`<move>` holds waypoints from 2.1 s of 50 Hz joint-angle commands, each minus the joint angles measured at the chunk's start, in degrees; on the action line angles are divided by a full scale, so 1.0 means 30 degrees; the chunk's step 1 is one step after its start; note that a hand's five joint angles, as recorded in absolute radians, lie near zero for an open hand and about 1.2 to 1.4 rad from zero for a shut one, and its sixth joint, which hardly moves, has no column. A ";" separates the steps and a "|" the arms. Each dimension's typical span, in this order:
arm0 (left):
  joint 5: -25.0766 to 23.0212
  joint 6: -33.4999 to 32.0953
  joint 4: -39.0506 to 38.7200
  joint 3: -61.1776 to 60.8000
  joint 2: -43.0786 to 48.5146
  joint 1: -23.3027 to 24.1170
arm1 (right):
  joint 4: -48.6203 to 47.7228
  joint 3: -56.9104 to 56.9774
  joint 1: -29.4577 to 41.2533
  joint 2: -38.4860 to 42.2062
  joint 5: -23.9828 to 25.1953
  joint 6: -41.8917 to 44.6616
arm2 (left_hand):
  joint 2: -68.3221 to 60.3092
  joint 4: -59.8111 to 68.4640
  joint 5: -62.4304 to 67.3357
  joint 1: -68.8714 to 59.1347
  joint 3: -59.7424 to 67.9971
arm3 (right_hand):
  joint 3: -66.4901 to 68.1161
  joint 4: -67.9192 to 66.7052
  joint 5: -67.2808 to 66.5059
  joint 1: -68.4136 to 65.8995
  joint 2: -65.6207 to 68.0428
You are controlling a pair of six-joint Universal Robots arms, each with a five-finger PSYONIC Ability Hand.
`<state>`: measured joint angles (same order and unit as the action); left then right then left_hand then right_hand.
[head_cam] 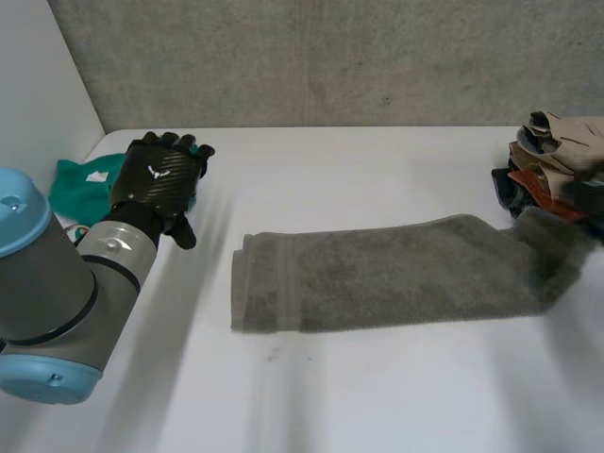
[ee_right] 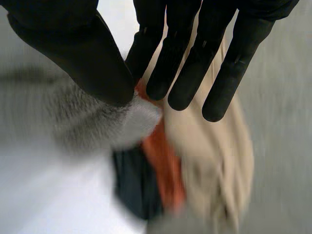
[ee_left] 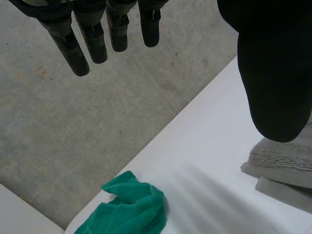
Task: Fold the laundry.
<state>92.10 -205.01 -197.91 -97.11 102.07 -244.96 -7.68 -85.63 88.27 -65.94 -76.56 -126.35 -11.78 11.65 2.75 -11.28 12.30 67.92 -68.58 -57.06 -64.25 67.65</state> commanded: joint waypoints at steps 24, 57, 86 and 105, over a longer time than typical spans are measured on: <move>-0.0114 0.0015 -0.0241 -0.1966 -0.1590 -0.0759 | -0.3681 0.1209 1.5375 0.3352 0.0941 -0.2644 | 0.0594 -0.0549 -0.0916 0.0427 -0.0765 | -1.6684 1.6904 1.6398 1.5464 -1.6594; -0.0114 0.1509 -0.0358 -0.0999 -0.0741 0.0706 | 0.2531 0.7947 0.6671 0.8592 -0.0907 -1.3752 | 0.0594 -0.0549 -0.0916 0.0427 -0.0765 | 0.4028 -0.3808 -0.4314 -0.5249 0.4118; -0.0026 0.1568 -0.0387 -0.1321 -0.1356 0.0648 | -0.4853 0.1033 1.4522 0.5252 0.3107 -1.2668 | 0.0594 -0.0549 -0.0916 0.0427 -0.0765 | -0.0395 0.0615 0.0109 -0.0826 -0.0305; -0.0027 0.2037 -0.2028 0.3100 0.5935 0.3636 | -0.2801 -0.4766 0.8050 -0.0520 -0.0116 -1.1293 | 0.0594 -0.0549 -0.0916 0.0427 -0.0765 | -1.8890 1.9110 1.8604 1.7669 -1.8800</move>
<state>91.76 -198.81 -204.46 -92.52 111.42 -236.65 -17.06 -95.49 117.07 -66.71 -76.27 -162.88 -11.79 11.65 2.74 -11.28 12.30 11.87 -12.19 -2.78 -12.94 11.96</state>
